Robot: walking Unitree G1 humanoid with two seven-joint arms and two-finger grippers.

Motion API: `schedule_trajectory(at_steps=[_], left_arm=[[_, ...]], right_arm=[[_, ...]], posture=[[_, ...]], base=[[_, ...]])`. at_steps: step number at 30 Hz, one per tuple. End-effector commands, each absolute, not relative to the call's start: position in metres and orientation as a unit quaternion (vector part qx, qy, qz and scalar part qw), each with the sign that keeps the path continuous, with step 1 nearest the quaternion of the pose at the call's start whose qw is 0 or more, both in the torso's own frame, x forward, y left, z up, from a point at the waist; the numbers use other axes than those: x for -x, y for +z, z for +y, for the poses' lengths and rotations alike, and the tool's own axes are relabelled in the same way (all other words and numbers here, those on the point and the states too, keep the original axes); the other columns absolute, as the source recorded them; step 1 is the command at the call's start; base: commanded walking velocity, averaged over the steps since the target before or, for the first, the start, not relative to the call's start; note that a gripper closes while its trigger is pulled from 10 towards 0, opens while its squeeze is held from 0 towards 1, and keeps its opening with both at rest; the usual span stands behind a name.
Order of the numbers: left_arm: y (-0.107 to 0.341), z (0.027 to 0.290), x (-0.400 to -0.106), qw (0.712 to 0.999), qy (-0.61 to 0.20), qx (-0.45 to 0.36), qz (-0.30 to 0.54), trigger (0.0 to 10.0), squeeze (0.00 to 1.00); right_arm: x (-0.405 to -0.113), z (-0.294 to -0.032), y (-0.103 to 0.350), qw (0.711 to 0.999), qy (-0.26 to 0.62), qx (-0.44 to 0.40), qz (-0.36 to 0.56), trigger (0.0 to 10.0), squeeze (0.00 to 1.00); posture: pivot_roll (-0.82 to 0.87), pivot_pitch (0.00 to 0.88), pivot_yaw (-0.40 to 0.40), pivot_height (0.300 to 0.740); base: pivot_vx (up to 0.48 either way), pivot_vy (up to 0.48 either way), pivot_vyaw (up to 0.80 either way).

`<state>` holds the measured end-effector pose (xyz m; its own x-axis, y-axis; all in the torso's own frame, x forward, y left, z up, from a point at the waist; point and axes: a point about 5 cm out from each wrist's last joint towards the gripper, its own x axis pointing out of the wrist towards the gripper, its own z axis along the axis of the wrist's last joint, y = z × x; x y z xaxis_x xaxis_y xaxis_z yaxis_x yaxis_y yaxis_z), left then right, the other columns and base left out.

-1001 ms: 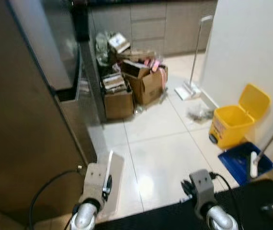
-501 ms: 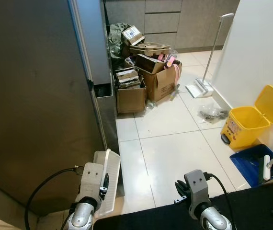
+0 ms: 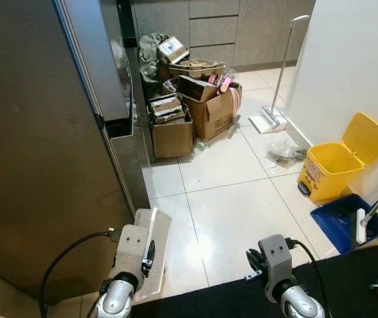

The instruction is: Restocking fridge

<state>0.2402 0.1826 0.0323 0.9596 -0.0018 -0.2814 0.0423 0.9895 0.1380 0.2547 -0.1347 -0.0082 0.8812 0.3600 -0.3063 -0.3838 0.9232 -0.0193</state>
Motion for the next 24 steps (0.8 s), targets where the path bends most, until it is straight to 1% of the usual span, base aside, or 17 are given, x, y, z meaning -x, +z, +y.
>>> schedule_trajectory(at_steps=[1, 2, 3, 4, 5, 7, 9, 10, 13, 17, 18, 19, 20, 21, 22, 23, 24], left_arm=[[0.049, 0.177, -0.248, 0.992, -0.032, -0.010, 0.122, 10.0, 0.00], [0.061, 0.175, -0.253, 0.992, -0.055, 0.031, 0.111, 10.0, 0.00], [0.061, 0.175, -0.253, 0.992, -0.055, 0.031, 0.111, 10.0, 0.00], [0.068, 0.173, -0.256, 0.990, -0.073, 0.055, 0.103, 10.0, 0.00], [0.068, 0.173, -0.256, 0.990, -0.073, 0.055, 0.103, 10.0, 0.00], [0.097, 0.178, -0.267, 0.985, -0.131, 0.087, 0.072, 10.0, 0.00], [0.118, 0.187, -0.272, 0.980, -0.164, 0.098, 0.054, 10.0, 0.00], [0.118, 0.187, -0.272, 0.980, -0.164, 0.098, 0.054, 10.0, 0.00], [0.127, 0.198, -0.274, 0.978, -0.182, 0.094, 0.048, 10.0, 0.00], [0.143, 0.233, -0.273, 0.973, -0.205, 0.093, 0.054, 10.0, 0.00], [0.143, 0.233, -0.273, 0.973, -0.205, 0.093, 0.054, 10.0, 0.00], [0.146, 0.240, -0.271, 0.971, -0.210, 0.095, 0.056, 10.0, 0.00], [0.146, 0.240, -0.271, 0.971, -0.210, 0.095, 0.056, 10.0, 0.00], [0.150, 0.246, -0.268, 0.969, -0.219, 0.101, 0.060, 10.0, 0.00], [0.154, 0.253, -0.264, 0.966, -0.227, 0.112, 0.061, 10.0, 0.00], [0.154, 0.253, -0.264, 0.966, -0.227, 0.112, 0.061, 10.0, 0.00], [0.160, 0.258, -0.261, 0.963, -0.232, 0.126, 0.060, 10.0, 0.00]], right_arm=[[-0.256, -0.130, -0.003, 0.967, 0.210, 0.033, 0.139, 10.0, 0.00], [-0.260, -0.125, 0.004, 0.966, 0.226, 0.027, 0.123, 10.0, 0.00], [-0.260, -0.125, 0.004, 0.966, 0.226, 0.027, 0.123, 10.0, 0.00], [-0.263, -0.122, 0.009, 0.965, 0.235, 0.023, 0.113, 10.0, 0.00], [-0.263, -0.122, 0.009, 0.965, 0.235, 0.023, 0.113, 10.0, 0.00], [-0.274, -0.113, 0.033, 0.961, 0.266, 0.002, 0.069, 10.0, 0.00], [-0.282, -0.107, 0.053, 0.957, 0.289, -0.014, 0.037, 10.0, 0.00], [-0.282, -0.107, 0.053, 0.957, 0.289, -0.014, 0.037, 10.0, 0.00], [-0.285, -0.101, 0.068, 0.949, 0.313, -0.034, 0.015, 10.0, 0.00], [-0.283, -0.088, 0.103, 0.918, 0.382, -0.107, -0.021, 10.0, 0.00], [-0.283, -0.088, 0.103, 0.918, 0.382, -0.107, -0.021, 10.0, 0.00], [-0.282, -0.085, 0.112, 0.907, 0.400, -0.126, -0.029, 10.0, 0.00], [-0.282, -0.085, 0.112, 0.907, 0.400, -0.126, -0.029, 10.0, 0.00], [-0.279, -0.083, 0.121, 0.896, 0.417, -0.149, -0.035, 10.0, 0.00], [-0.275, -0.083, 0.136, 0.874, 0.447, -0.186, -0.046, 10.0, 0.00], [-0.275, -0.083, 0.136, 0.874, 0.447, -0.186, -0.046, 10.0, 0.00], [-0.270, -0.084, 0.150, 0.851, 0.475, -0.219, -0.052, 10.0, 0.00]], posture=[[-0.06, 0.062, -0.019, 0.740], [-0.06, 0.066, -0.013, 0.740], [-0.06, 0.066, -0.013, 0.740], [-0.06, 0.066, -0.013, 0.740], [-0.06, 0.066, -0.013, 0.740], [-0.06, 0.064, -0.004, 0.740], [-0.06, 0.064, -0.003, 0.740], [-0.06, 0.064, -0.003, 0.740], [-0.06, 0.064, 0.005, 0.740], [-0.06, 0.063, 0.011, 0.740], [-0.06, 0.063, 0.011, 0.740], [-0.06, 0.063, 0.011, 0.740], [-0.06, 0.063, 0.011, 0.740], [-0.06, 0.063, 0.011, 0.740], [-0.05, 0.063, 0.009, 0.740], [-0.05, 0.063, 0.009, 0.740], [-0.05, 0.063, 0.006, 0.740]], base=[[0.000, 0.000, 0.00], [0.000, 0.000, 0.00], [0.000, 0.000, 0.00], [0.000, 0.000, 0.00], [0.000, 0.000, 0.00], [0.000, 0.000, 0.00], [0.000, 0.000, 0.00], [0.000, 0.000, 0.00], [0.000, 0.000, 0.00], [0.000, 0.000, 0.00], [0.000, 0.000, 0.00], [0.000, 0.000, 0.00], [0.000, 0.000, 0.00], [0.000, 0.000, 0.00], [0.000, 0.000, 0.00], [0.000, 0.000, 0.00], [0.000, 0.000, 0.00]])
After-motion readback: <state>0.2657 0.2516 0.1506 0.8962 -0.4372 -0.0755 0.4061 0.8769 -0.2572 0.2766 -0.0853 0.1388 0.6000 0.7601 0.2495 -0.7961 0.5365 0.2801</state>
